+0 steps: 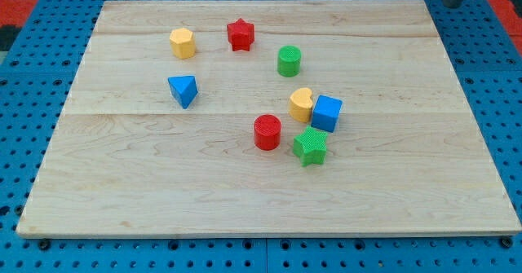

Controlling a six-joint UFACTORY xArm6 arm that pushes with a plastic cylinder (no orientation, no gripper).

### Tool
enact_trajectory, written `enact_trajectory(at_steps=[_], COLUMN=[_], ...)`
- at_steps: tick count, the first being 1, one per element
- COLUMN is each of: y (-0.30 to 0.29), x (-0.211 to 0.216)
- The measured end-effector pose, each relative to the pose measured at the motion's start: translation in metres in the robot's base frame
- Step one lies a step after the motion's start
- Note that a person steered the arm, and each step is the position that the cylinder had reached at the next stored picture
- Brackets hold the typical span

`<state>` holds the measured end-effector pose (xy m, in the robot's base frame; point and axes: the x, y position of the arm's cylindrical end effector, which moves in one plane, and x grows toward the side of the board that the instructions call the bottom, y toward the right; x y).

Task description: Move your arm to the top center

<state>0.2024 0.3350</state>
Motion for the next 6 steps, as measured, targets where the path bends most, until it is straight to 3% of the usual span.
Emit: enact_trajectory(at_steps=[2,3,6], y=[-0.024,-0.092,-0.284], x=[0.007,-0.010,-0.006])
